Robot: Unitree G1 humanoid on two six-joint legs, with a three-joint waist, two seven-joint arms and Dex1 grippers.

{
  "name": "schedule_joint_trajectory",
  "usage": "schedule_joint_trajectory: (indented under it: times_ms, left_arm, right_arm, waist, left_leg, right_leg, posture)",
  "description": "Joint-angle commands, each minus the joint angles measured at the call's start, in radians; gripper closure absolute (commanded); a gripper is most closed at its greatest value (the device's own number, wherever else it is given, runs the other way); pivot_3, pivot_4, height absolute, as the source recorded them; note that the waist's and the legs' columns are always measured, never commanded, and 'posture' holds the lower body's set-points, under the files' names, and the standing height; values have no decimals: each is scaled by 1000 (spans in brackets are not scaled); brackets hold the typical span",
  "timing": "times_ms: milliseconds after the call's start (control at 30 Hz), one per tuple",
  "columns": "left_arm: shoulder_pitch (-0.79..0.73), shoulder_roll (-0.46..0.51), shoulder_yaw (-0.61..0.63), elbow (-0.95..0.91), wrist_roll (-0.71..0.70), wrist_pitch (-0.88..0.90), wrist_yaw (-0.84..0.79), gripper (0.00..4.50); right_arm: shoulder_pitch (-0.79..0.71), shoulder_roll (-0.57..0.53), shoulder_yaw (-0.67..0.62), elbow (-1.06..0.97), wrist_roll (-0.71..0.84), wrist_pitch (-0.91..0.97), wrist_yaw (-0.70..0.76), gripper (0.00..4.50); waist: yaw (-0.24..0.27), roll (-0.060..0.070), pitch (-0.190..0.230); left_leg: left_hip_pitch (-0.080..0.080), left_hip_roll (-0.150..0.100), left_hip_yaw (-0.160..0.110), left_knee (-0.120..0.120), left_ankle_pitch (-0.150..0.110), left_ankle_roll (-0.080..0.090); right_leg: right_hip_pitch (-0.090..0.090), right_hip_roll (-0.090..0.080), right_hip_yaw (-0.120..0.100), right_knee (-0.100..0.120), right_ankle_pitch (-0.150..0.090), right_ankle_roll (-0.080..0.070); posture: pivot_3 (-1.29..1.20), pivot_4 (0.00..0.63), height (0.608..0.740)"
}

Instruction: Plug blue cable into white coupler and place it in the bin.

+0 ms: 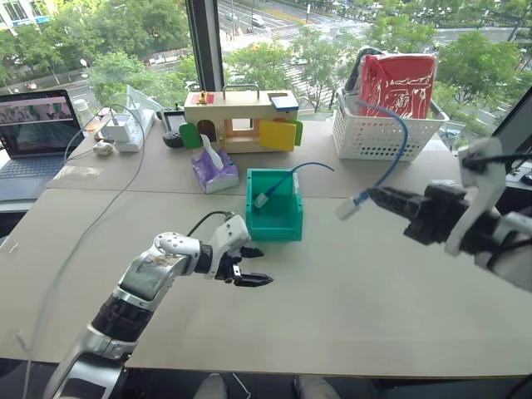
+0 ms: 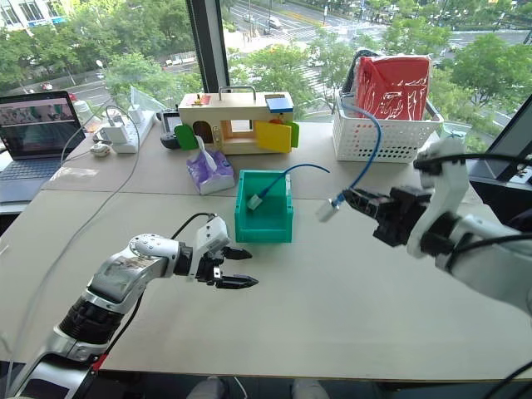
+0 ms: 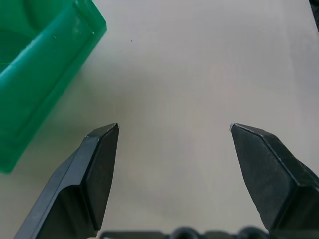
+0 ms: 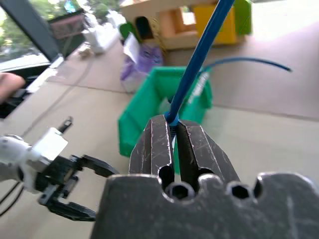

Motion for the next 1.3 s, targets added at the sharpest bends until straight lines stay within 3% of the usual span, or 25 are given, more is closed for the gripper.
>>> schedule_joint_trajectory:
  times_ms: [33, 167, 233, 400, 467, 567, 767, 833, 867, 967, 1133, 1200, 1300]
  left_arm:
    - [40, -12, 76, -42, 22, -69, 102, 655]
    - [94, -10, 134, -84, 31, -50, 199, 655]
    - [162, -11, 203, -151, 8, -27, 257, 655]
    - [283, -12, 293, -253, -11, -23, 336, 655]
    - [313, 22, 302, -267, 9, -45, 334, 587]
    - [331, 55, 359, -275, -11, -78, 321, 587]
    - [307, 104, 427, -233, -31, -114, 303, 587]
    - [291, 105, 433, -216, -35, -133, 302, 587]
    - [280, 101, 437, -209, -39, -142, 305, 587]
    - [240, 79, 450, -190, -52, -164, 329, 587]
    - [165, 42, 465, -116, -91, -184, 332, 587]
    - [170, 55, 447, -51, -47, -223, 327, 587]
    - [177, 50, 451, -6, -36, -263, 327, 587]
  right_arm:
    - [-218, 132, 195, 176, -170, 60, 158, 4500]
    - [-383, 276, 327, 360, -395, 96, 322, 4500]
    - [-467, 312, 454, 480, -669, 3, 465, 4500]
    - [-573, 440, 526, 721, -954, -106, 684, 4500]
    - [-592, 485, 525, 798, -1043, -149, 724, 3575]
    - [-610, 532, 493, 849, -1109, -158, 769, 2722]
    - [-645, 549, 358, 843, -1137, -123, 815, 495]
    - [-647, 528, 284, 805, -1112, -105, 828, 42]
    - [-641, 511, 248, 778, -1101, -95, 836, 42]
    - [-577, 437, 168, 681, -1090, -76, 871, 42]
    - [-206, 275, 53, 435, -1202, -251, 961, 42]
    - [10, 282, -31, 280, -1209, -273, 923, 42]
    - [165, 352, -125, 137, -1138, -230, 837, 42]
  waist:
    - [-3, 0, 0]
    - [-3, 1, 3]
    - [4, 2, 3]
    - [8, 2, 4]
    - [12, 2, 4]
    - [13, 3, 4]
    - [14, 3, 4]
    - [16, 4, 4]
    - [18, 4, 4]
    - [24, 3, 5]
    - [33, 3, 4]
    - [29, 3, 4]
    - [5, 5, 5]
  left_leg:
    - [-2, 0, 0, 0, 0, 0]
    - [-3, 0, 0, 2, 0, 0]
    - [-9, 0, -1, 1, 0, -1]
    - [-12, 0, -1, 1, 1, -1]
    - [-12, 0, -2, 0, 1, -1]
    - [-12, 0, -2, 1, 1, -2]
    - [-12, 0, -2, 1, 1, -2]
    - [-12, 0, -2, 1, 1, -2]
    - [-12, 0, -2, 1, 1, -2]
    - [-13, 0, -2, 1, 1, -2]
    - [-12, 0, -5, 0, 1, -2]
    - [-12, 0, -4, 2, 1, -2]
    - [-11, 0, -4, 1, 1, -2]
  right_leg:
    - [-1, -1, 0, 0, 0, 0]
    - [-6, 0, 1, 2, 2, -1]
    - [-12, 0, -1, 6, 2, -2]
    - [-16, -1, -2, 6, 3, -3]
    - [-16, -1, -3, 6, 3, -3]
    - [-16, -1, -3, 6, 4, -4]
    - [-16, -1, -4, 7, 4, -5]
    - [-16, -1, -4, 7, 4, -5]
    - [-16, -1, -5, 7, 4, -5]
    - [-16, -1, -5, 7, 4, -5]
    - [-12, -1, -10, 4, 4, -5]
    - [-12, -2, -10, 5, 4, -5]
    - [-13, -1, -9, 7, 4, -5]
  posture:
    - [0, 150, 740]
    - [0, 150, 740]
    - [0, 150, 740]
    - [0, 150, 740]
    - [0, 150, 740]
    - [0, 150, 740]
    - [0, 150, 740]
    - [0, 150, 740]
    - [0, 150, 740]
    - [0, 150, 740]
    - [0, 150, 740]
    - [0, 150, 740]
    - [0, 150, 740]
